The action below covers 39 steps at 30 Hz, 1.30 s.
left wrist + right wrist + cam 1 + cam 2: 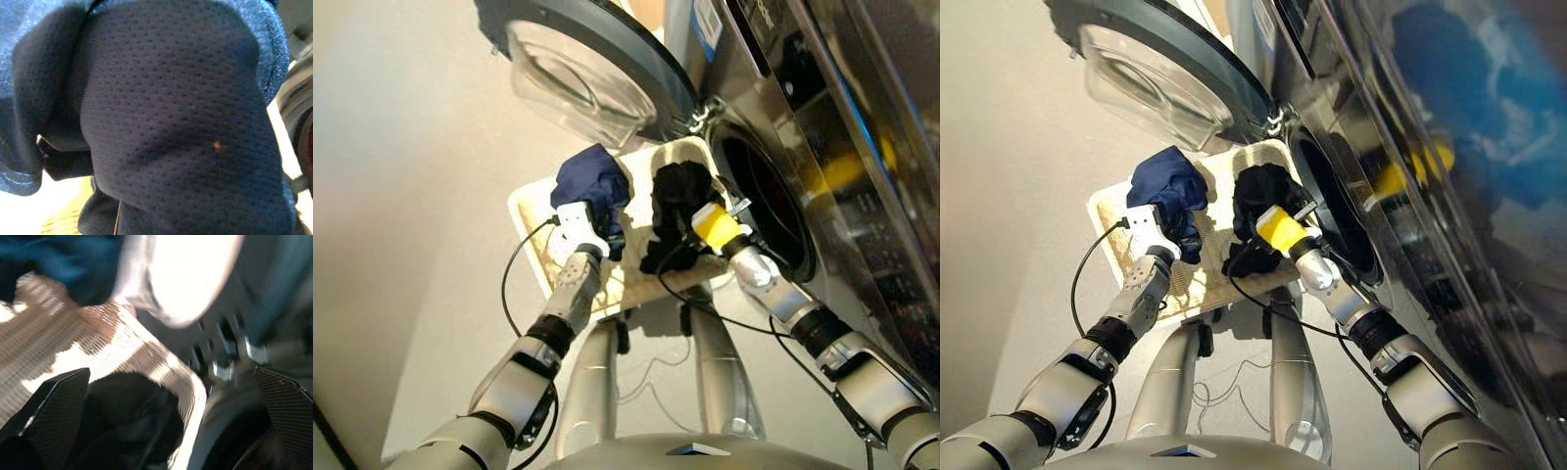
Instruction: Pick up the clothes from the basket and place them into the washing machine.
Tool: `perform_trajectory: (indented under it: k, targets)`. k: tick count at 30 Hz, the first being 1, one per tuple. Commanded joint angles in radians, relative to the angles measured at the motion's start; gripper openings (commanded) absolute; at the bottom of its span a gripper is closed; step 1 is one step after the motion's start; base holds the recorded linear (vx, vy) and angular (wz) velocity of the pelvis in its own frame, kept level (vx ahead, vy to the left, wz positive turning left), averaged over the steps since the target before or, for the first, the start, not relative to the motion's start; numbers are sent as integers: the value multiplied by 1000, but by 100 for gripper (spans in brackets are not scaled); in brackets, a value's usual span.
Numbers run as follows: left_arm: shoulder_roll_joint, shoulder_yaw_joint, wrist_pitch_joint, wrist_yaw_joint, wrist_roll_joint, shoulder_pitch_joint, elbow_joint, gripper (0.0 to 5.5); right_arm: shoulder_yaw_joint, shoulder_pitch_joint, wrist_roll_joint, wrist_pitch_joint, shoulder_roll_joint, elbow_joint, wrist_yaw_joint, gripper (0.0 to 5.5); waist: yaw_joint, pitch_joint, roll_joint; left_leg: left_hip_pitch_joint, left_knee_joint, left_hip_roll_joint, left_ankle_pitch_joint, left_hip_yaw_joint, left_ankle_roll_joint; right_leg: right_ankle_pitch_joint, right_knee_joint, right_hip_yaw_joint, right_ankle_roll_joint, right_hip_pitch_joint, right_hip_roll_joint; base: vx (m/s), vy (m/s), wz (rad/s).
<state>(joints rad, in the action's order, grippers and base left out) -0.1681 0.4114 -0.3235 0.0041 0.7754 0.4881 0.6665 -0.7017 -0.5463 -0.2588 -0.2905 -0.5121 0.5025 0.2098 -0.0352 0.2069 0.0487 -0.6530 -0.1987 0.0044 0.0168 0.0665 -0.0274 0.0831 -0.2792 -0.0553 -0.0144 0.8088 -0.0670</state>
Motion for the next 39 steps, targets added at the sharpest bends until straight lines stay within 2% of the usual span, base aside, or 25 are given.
perform_trajectory:
  k: [1, 6, 12, 16, 20, 26, 27, 28, 30, 37, 38, 39]
  targets:
    - [6, 15, -51, -60, 70, -11, -136, 0, -51, -52, -148, -18, -16, -17, 20, 550, 22, -19, 8, 5, 40, -59, -45, 12, 11, 59, 160, -41, 91, -143, -10, 0, 0, 0]
    - [3, 53, -30, -96, 154, -50, -254, 0, -106, -84, -220, -10, 1, -25, 16, 550, 35, -19, 11, 67, 67, -65, -54, 8, 15, 58, 172, -50, 91, -198, -9, 0, 0, 0]
    - [-6, 135, 2, -123, 236, -101, -380, 0, -139, -139, -250, 9, 52, -3, 39, 550, 57, -16, 29, 88, 57, -71, -49, 0, 23, 46, 161, -54, 85, -224, -10, 0, 0, 0]
    - [-13, 171, 22, -140, 264, -121, -406, 0, -148, -165, -272, 12, 62, 4, 58, 550, 67, -23, 37, 87, 57, -72, -51, -4, 25, 42, 159, -54, 85, -223, -10, 0, 0, 0]
    - [-32, 234, 46, -159, 324, -140, -469, 0, -154, -217, -328, 23, 81, 4, 112, 550, 79, -36, 52, 76, 55, -74, -52, -6, 28, 40, 152, -51, 85, -209, -12, 0, 0, 0]
    - [-44, 285, 85, -195, 378, -141, -495, 0, -181, -258, -335, 28, 114, 16, 95, 550, 84, -47, 58, 53, 43, -76, -51, -6, 32, 39, 143, -45, 84, -184, -12, 0, 0, 0]
    - [-43, 298, 89, -198, 391, -138, -495, 0, -193, -263, -339, 23, 120, 16, 92, 511, 85, -51, 60, 46, 39, -76, -51, -7, 33, 37, 140, -46, 84, -179, -13, 0, 0, 0]
    - [-46, 308, 90, -198, 386, -135, -498, 0, -197, -265, -338, 22, 124, 20, 89, 261, 84, -53, 61, 45, 38, -75, -51, -7, 33, 38, 139, -46, 84, -177, -13, 0, 0, 0]
    - [-63, 328, 101, -204, 383, -127, -507, 0, -203, -264, -329, 19, 134, 29, 85, 0, 85, -59, 65, 41, 39, -74, -51, -8, 33, 37, 139, -44, 84, -172, -14, 0, 0, 0]
    - [-73, 349, 114, -210, 384, -117, -507, 0, -190, -235, -277, 7, 160, 27, 86, 0, 85, -70, 65, 32, 34, -73, -49, -6, 35, 36, 138, -36, 83, -165, -10, 0, 0, 0]
    - [-72, 350, 113, -207, 381, -116, -504, 252, -183, -228, -264, 7, 164, 26, 89, 0, 85, -72, 64, 32, 34, -72, -49, -5, 35, 36, 138, -35, 83, -164, -10, 0, 0, 0]
    - [-73, 347, 109, -203, 376, -116, -507, 550, -170, -217, -244, 6, 166, 18, 93, 0, 84, -72, 65, 32, 35, -71, -49, -4, 35, 37, 139, -34, 83, -163, -10, 0, 0, 0]
